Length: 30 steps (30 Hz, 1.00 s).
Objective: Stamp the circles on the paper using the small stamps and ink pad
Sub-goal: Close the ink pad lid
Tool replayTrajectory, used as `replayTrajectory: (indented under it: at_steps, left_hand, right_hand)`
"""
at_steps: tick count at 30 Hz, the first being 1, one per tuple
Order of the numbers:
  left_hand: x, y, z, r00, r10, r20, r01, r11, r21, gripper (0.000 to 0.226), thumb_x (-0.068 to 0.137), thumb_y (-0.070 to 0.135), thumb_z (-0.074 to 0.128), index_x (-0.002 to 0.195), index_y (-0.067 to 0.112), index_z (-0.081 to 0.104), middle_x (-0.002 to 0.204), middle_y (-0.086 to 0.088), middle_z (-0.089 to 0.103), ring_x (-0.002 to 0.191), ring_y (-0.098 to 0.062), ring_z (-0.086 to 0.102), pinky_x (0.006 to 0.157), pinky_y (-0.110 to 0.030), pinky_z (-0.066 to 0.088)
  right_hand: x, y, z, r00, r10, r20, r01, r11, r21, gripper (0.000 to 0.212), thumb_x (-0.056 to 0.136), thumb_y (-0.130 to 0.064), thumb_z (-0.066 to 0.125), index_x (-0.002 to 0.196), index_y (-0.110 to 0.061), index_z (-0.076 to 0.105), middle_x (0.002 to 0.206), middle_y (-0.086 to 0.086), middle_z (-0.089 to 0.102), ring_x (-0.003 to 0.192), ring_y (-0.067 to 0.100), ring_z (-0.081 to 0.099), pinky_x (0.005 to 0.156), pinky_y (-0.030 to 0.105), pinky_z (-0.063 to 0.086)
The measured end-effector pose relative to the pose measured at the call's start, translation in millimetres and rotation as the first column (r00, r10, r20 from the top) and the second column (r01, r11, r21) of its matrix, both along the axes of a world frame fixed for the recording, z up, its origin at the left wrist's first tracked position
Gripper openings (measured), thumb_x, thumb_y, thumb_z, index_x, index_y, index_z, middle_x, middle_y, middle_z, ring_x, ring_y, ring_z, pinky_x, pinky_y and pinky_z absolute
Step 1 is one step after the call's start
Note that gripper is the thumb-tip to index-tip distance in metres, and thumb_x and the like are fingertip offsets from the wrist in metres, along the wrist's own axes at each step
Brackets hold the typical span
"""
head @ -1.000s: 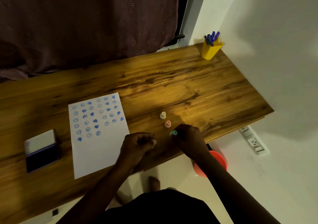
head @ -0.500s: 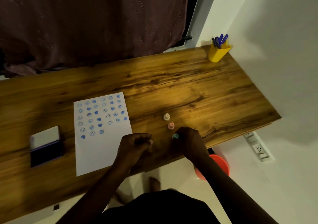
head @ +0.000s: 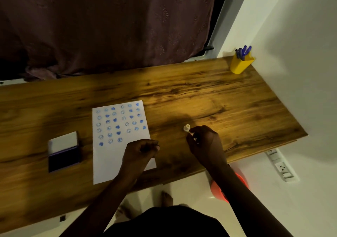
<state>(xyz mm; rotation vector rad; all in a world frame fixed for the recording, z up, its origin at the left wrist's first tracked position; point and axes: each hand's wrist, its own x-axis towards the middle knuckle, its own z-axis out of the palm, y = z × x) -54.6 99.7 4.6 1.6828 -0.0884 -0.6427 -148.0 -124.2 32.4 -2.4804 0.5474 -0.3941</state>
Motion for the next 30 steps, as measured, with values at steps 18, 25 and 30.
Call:
replayTrajectory:
  at_steps: [18, 25, 30]
  left_hand:
    - [48, 151, 12, 0.903, 0.411, 0.127, -0.415, 0.91, 0.002, 0.025, 0.088, 0.003, 0.078, 0.09, 0.028, 0.077, 0.096, -0.005, 0.08, 0.092, -0.028, 0.076, 0.084, -0.045, 0.063]
    - [73, 227, -9, 0.866, 0.429, 0.258, -0.478, 0.86, 0.176, 0.017, 0.093, 0.006, 0.073, 0.109, 0.008, 0.076, 0.102, -0.014, 0.078, 0.087, -0.023, 0.077, 0.079, -0.034, 0.063]
    - [99, 265, -23, 0.859, 0.36, 0.364, -0.482, 0.807, 0.34, 0.016, 0.09, 0.005, 0.074, 0.104, 0.007, 0.08, 0.089, -0.012, 0.079, 0.07, -0.013, 0.073, 0.055, -0.022, 0.056]
  right_hand:
    - [134, 160, 7, 0.953, 0.3, -0.053, -0.276, 0.923, 0.268, 0.017, 0.094, -0.026, 0.071, 0.104, -0.017, 0.08, 0.109, -0.003, 0.08, 0.097, 0.008, 0.073, 0.084, 0.018, 0.056]
    - [180, 219, -13, 0.89, 0.415, -0.191, -0.339, 0.88, 0.333, 0.018, 0.095, -0.026, 0.069, 0.1, -0.015, 0.082, 0.1, 0.001, 0.081, 0.094, 0.012, 0.073, 0.09, 0.024, 0.054]
    - [207, 254, -27, 0.868, 0.414, -0.272, -0.327, 0.892, 0.313, 0.02, 0.091, -0.029, 0.072, 0.098, -0.012, 0.082, 0.096, 0.004, 0.08, 0.09, 0.017, 0.073, 0.08, 0.026, 0.055]
